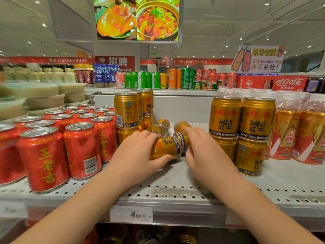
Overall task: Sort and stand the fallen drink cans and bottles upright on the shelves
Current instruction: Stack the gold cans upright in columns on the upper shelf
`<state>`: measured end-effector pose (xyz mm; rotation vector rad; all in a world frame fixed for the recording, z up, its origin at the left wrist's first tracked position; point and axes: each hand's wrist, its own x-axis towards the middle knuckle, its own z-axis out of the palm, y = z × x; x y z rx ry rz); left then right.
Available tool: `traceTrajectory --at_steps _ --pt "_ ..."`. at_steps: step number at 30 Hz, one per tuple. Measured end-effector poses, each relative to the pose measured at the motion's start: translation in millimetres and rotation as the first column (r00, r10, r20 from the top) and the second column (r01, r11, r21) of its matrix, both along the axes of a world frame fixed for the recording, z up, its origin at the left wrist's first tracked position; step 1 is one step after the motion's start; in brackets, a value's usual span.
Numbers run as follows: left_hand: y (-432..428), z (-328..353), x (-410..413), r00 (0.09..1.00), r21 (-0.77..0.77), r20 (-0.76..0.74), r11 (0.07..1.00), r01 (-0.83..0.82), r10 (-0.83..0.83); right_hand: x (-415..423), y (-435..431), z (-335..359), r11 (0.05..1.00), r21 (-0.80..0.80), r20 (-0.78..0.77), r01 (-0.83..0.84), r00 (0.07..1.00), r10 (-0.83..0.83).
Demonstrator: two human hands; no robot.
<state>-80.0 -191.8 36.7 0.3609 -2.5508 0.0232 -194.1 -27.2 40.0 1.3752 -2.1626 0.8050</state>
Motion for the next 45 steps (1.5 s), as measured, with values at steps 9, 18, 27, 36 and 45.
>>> traceTrajectory --at_steps 9,18,27,36,45 --pt "-19 -14 27 0.992 0.408 -0.122 0.912 0.041 0.01 -9 -43 14 0.852 0.421 -0.318 0.31 0.931 -0.182" --pt "-18 -12 27 0.994 0.426 -0.098 0.905 0.004 0.042 -18 -52 15 0.806 0.429 -0.342 0.408 0.899 -0.273" --pt "-21 -13 32 0.995 0.513 -0.092 0.858 0.028 0.022 -1 -4 0 0.945 0.327 -0.098 -0.017 0.994 0.052" --pt "-18 -15 36 0.989 0.373 -0.039 0.92 -0.118 0.142 22 -21 4 0.954 -0.069 0.072 0.293 0.955 -0.288" --pt "-15 -16 44 0.989 0.413 -0.08 0.907 -0.078 0.121 33 -16 34 0.843 0.423 0.003 0.333 0.929 -0.369"
